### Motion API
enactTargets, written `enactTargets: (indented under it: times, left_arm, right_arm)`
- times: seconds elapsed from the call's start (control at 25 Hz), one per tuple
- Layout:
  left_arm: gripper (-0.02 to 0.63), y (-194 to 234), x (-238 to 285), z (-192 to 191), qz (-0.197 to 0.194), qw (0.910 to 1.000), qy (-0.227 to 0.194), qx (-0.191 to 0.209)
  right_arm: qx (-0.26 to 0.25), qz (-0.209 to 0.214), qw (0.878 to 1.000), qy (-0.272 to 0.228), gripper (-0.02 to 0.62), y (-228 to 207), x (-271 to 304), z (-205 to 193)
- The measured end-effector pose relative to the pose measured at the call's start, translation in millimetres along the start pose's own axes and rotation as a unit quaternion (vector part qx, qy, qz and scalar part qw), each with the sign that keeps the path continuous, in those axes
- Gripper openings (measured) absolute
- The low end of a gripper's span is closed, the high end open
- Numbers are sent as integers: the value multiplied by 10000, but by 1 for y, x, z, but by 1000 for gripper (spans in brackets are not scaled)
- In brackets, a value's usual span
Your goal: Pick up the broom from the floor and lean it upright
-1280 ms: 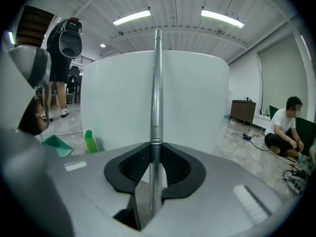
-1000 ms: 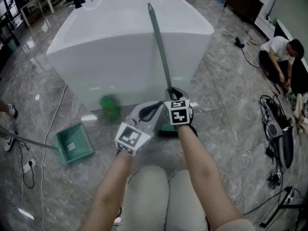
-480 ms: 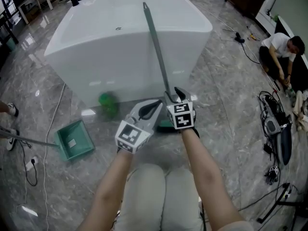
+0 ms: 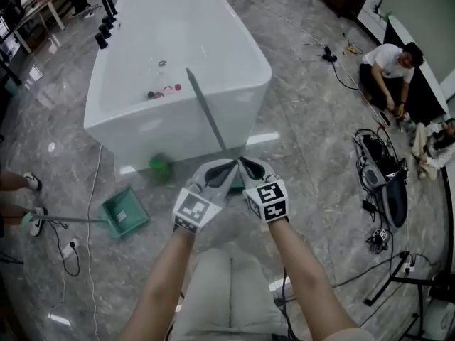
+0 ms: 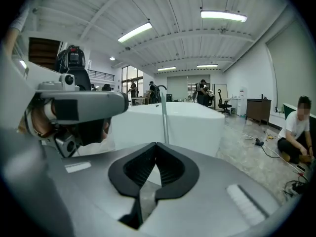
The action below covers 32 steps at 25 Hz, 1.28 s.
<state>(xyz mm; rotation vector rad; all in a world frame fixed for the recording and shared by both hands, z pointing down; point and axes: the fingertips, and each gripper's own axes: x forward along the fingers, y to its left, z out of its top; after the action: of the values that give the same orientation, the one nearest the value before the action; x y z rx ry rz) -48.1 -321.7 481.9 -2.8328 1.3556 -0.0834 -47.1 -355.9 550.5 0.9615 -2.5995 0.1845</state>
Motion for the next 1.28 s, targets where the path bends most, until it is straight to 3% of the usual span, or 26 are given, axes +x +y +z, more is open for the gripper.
enactTargets:
  times: [0.44,0.64,0.88,1.28]
  left_arm:
    - [-2,-44,-48,208,-32,9992,-257,304]
    - [-2,-53,-73,287,271,9981,-550,103]
    - [-1,-69,-92,333,304,9979,-555,150]
    - [-2,-77,-105,385,346,9936,-994,421]
  right_arm:
    - [-325,302,9956,-827,2,62,-155,196]
    - [-413,303,9911,-1230,2,81,-211,267]
    - [-494,124,9861,-1579,2,94,-260,322]
    - [-584,245,9798,-1895,0,103,-280,360]
